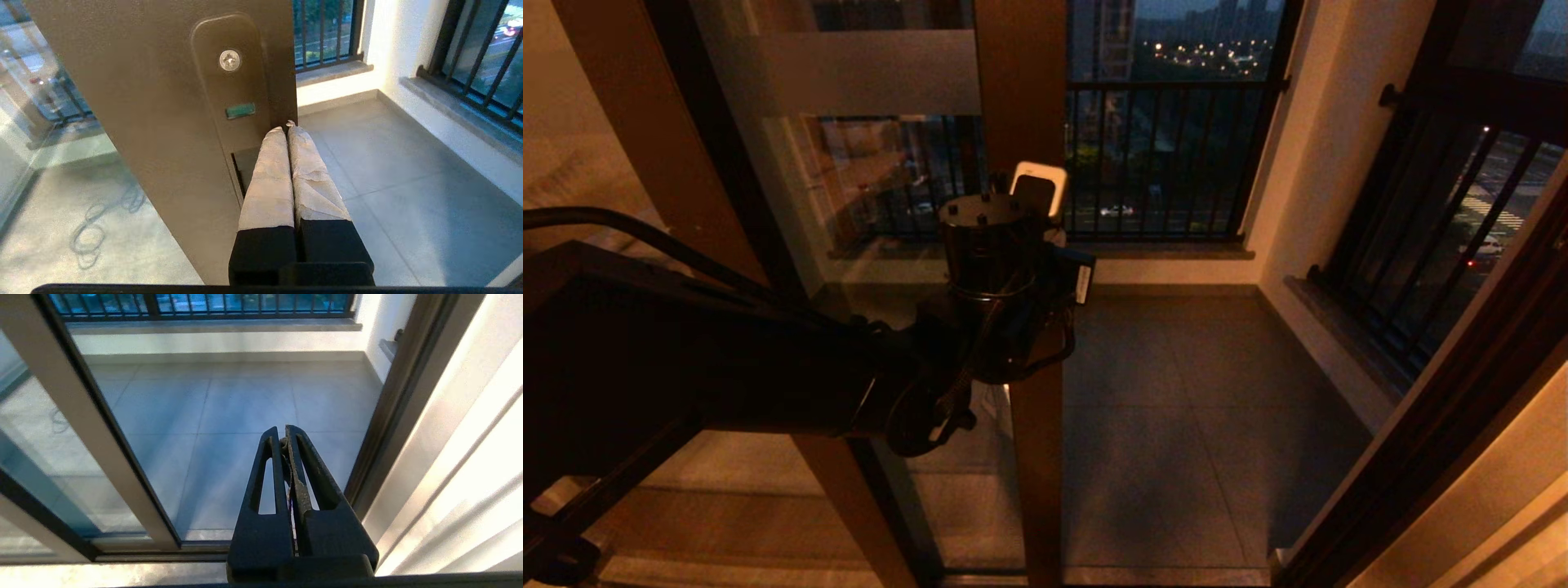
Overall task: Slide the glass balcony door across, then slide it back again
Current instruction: Open the slid door
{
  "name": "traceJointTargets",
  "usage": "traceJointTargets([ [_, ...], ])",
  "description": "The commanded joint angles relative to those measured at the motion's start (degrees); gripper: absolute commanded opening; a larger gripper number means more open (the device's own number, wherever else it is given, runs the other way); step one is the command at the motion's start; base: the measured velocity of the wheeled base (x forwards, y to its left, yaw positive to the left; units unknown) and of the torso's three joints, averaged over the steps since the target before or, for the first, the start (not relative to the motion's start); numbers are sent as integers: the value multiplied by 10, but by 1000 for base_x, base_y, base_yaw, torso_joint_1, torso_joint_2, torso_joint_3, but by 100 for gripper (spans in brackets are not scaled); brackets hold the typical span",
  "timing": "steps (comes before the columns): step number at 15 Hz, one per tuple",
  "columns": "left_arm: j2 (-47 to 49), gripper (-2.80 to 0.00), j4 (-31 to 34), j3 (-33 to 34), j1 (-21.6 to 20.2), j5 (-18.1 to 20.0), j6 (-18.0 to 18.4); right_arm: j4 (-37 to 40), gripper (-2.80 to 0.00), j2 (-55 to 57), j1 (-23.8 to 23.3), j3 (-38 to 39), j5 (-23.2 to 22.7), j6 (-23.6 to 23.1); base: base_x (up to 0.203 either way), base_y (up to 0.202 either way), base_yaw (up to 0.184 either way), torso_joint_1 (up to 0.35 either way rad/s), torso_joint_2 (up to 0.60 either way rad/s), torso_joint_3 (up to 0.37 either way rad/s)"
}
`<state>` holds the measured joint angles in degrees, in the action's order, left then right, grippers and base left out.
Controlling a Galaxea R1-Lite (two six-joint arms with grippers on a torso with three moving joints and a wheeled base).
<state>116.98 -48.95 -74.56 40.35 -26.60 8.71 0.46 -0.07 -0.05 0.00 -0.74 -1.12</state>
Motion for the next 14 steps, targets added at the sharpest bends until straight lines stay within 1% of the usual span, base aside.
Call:
traceJointTargets([
  [1,4,-280,-3,0,-4,0,1,0,-280,0,0,2,0,0,0,0,0,0,0,0],
  [5,-10,-280,-4,5,-2,3,-3,0,-280,0,0,2,0,0,0,0,0,0,0,0],
  [8,-47,-280,-3,34,38,6,-14,0,-280,0,0,2,0,0,0,0,0,0,0,0],
  [11,-94,-280,-2,104,90,6,-14,0,-280,0,0,2,0,0,0,0,0,0,0,0],
  [12,-100,-280,-3,112,102,4,-15,0,-280,0,0,2,0,0,0,0,0,0,0,0],
  [14,-96,-280,-2,103,105,4,-13,0,-280,0,0,2,0,1,0,0,0,0,0,0],
])
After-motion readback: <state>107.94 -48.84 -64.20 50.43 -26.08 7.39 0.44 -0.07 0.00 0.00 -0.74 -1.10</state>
